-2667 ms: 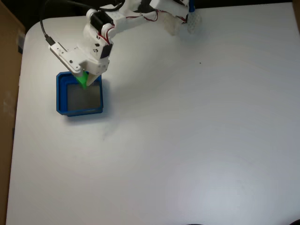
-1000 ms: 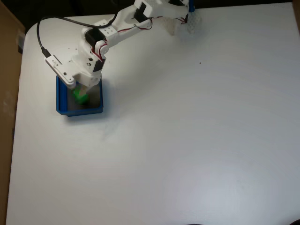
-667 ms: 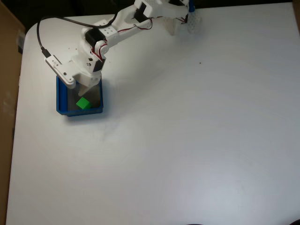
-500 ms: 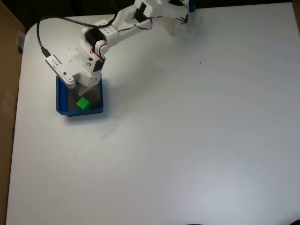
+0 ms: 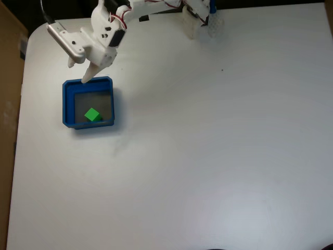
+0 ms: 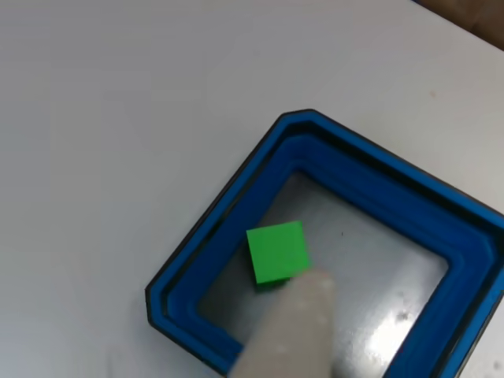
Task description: Pick up green cube and drop it in the blue box
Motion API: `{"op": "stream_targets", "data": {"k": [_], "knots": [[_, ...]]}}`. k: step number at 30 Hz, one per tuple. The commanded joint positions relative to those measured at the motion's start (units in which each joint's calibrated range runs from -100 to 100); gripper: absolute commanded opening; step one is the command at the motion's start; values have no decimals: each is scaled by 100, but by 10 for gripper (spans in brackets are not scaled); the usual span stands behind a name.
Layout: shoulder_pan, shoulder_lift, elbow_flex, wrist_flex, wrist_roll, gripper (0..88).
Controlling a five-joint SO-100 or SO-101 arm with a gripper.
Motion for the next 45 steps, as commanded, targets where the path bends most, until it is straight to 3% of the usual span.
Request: {"op": "stream_targets", "data": {"k": [1, 17, 28, 38, 45], "knots": [[38, -1546, 1487, -53, 20, 249], [38, -5282, 5543, -135, 24, 22], [9, -8023, 8398, -267, 10, 12], [-12, -9736, 11767, -2443, 15, 12], [-20, -11425, 13583, -3028, 15, 12]]}}
